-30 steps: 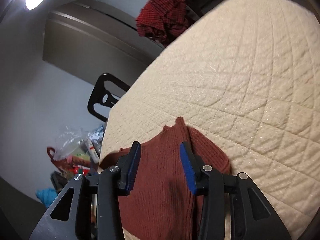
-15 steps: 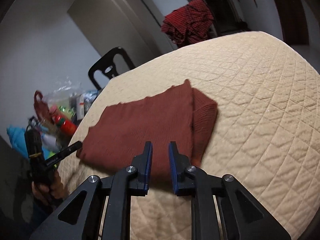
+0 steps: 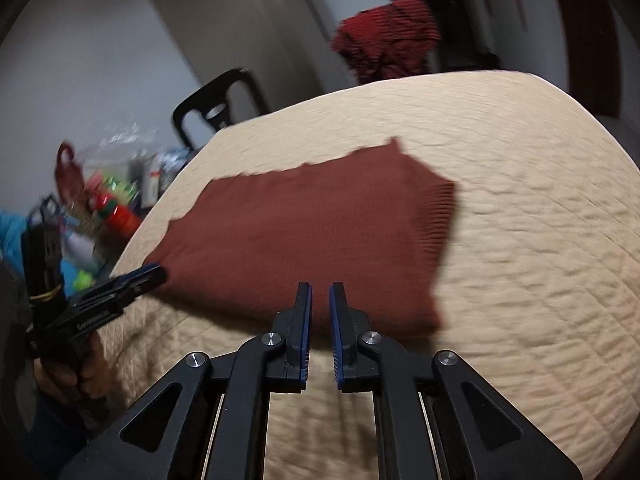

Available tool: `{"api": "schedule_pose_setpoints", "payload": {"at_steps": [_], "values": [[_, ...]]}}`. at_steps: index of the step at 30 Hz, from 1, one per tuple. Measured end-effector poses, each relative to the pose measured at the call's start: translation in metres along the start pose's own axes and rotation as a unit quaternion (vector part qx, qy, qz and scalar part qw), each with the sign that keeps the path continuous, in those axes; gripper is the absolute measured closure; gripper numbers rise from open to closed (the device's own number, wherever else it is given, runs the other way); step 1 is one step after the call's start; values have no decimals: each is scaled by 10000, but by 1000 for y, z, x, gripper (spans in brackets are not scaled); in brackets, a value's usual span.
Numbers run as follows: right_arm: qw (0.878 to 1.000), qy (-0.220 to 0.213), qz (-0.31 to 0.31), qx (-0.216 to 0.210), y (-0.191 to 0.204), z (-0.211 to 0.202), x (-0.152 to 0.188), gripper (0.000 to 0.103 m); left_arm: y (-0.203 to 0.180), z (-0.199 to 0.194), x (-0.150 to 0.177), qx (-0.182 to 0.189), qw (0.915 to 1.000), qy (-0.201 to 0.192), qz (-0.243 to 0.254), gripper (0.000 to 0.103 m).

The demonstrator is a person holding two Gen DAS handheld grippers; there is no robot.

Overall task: Fold small clothes
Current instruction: 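Open both tools and withdraw from the folded sweater edge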

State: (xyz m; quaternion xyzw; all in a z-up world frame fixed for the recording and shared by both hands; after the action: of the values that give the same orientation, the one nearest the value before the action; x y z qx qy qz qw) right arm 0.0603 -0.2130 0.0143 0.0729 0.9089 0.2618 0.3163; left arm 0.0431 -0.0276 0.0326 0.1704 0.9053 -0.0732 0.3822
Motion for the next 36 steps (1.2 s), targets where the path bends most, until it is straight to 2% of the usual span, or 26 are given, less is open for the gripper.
{"api": "schedule_pose_setpoints", "payload": {"at_steps": [3, 7, 9, 14, 18, 26, 28, 36], "values": [[9995, 118, -306, 48, 16, 15, 6, 94, -21, 13, -5, 139, 9997, 35, 183, 70], [9980, 293, -319, 458, 8, 33, 10, 94, -27, 29, -5, -36, 9993, 209, 321, 70], [9986, 251, -238, 391, 7, 27, 9, 94, -28, 25, -6, -49, 9992, 206, 342, 70], [9975, 4, -448, 544, 13, 11, 12, 94, -27, 13, -5, -116, 9995, 82, 286, 70], [9960, -66, -359, 819, 2, 9, 10, 94, -10, 9, -1, -414, 9990, 118, 135, 70], [9950, -76, -184, 983, -17, 6, 8, 94, 38, 2, 14, -839, 9957, 200, -333, 70], [9952, -67, -165, 958, -19, 7, 9, 94, 45, 8, 20, -835, 9950, 296, -458, 70], [9958, -50, -172, 900, -22, 8, 9, 94, 49, 12, 24, -720, 9957, 249, -532, 70]]}}
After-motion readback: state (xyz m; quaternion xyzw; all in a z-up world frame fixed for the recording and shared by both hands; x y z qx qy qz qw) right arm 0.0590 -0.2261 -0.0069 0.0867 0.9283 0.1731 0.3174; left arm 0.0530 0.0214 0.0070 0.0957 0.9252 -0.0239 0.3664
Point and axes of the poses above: each gripper's, at about its wrist camera, not at the fingertips, and z roughly the way its jaws point, y to its left, x to its underside, the point moved 1 cm from there along z, roughly the way its jaws point, and after that the axes turned 14 degrees about z, right-handed, at the moved point
